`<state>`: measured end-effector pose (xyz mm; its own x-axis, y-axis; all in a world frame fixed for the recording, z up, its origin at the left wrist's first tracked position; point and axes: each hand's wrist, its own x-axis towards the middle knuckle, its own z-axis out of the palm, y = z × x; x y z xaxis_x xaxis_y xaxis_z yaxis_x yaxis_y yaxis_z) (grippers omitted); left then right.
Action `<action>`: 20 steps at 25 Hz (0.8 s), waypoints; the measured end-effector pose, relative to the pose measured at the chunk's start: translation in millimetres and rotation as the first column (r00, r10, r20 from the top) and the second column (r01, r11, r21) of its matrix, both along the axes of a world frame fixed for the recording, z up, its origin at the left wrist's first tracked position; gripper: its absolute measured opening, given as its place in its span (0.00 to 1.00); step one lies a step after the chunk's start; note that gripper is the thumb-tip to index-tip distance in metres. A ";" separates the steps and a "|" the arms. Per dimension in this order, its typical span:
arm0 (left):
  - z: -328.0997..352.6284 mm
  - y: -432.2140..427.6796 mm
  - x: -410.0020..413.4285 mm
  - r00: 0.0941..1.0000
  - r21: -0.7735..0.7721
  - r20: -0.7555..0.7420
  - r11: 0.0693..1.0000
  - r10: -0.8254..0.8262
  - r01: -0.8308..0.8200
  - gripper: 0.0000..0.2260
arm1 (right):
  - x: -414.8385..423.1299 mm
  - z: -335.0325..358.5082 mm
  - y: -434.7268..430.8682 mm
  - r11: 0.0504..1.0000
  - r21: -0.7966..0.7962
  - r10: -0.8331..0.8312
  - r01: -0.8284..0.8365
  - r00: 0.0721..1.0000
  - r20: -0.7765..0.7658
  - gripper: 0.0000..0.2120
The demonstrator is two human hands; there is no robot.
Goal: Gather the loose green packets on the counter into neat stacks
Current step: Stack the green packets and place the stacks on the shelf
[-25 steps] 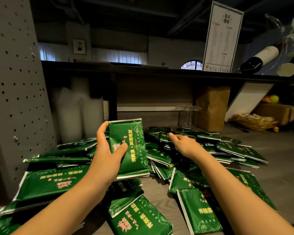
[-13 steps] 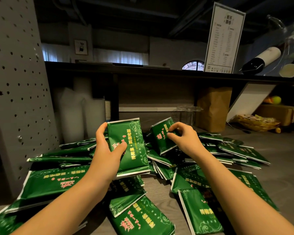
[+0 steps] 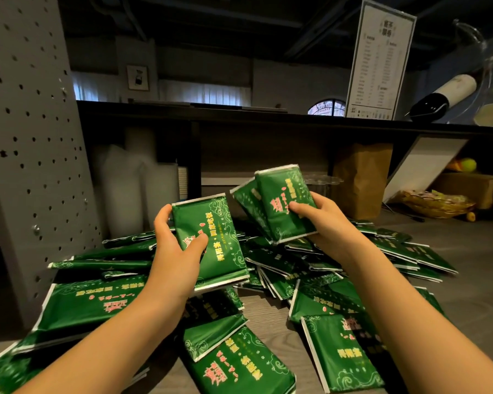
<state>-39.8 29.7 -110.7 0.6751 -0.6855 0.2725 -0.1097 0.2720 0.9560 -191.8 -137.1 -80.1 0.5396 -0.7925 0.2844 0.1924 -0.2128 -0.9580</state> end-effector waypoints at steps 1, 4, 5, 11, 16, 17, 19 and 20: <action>-0.4 -0.2 1.0 1.000 -0.012 -0.014 1.000 0.016 -0.016 0.28 | -0.2 2.2 3.2 0.998 0.017 0.057 -0.058 0.997 0.060 0.07; 0.6 -0.2 3.1 0.998 -0.048 -0.034 0.997 0.057 -0.058 0.29 | 6.2 6.6 20.1 0.993 -0.033 0.118 -0.114 0.984 0.131 0.08; 1.4 -0.3 3.6 0.997 -0.060 -0.033 0.996 0.069 -0.071 0.29 | 10.6 6.0 26.2 0.992 -0.082 0.104 -0.094 0.986 0.131 0.08; 0.8 -1.5 6.1 0.997 -0.072 0.006 0.994 0.083 -0.083 0.28 | 30.8 -2.5 59.2 0.946 -0.280 0.172 -0.162 0.985 0.011 0.08; 0.4 -2.5 9.3 0.994 -0.060 0.034 0.993 0.105 -0.103 0.26 | 33.0 -4.8 59.2 0.954 -0.063 0.296 -0.294 0.955 0.022 0.07; 0.6 -1.9 9.8 0.993 -0.059 0.043 0.993 0.108 -0.105 0.26 | 32.8 -4.5 57.4 0.945 0.034 0.321 -0.325 0.944 0.075 0.07; 1.1 -1.0 10.7 0.994 -0.058 0.044 0.993 0.104 -0.101 0.26 | 31.7 -4.6 54.1 0.903 0.206 0.348 -0.378 0.922 0.168 0.07; 1.1 -1.2 10.8 0.993 -0.057 0.049 0.993 0.105 -0.103 0.26 | 31.1 -5.0 52.8 0.874 0.282 0.350 -0.397 0.915 0.203 0.07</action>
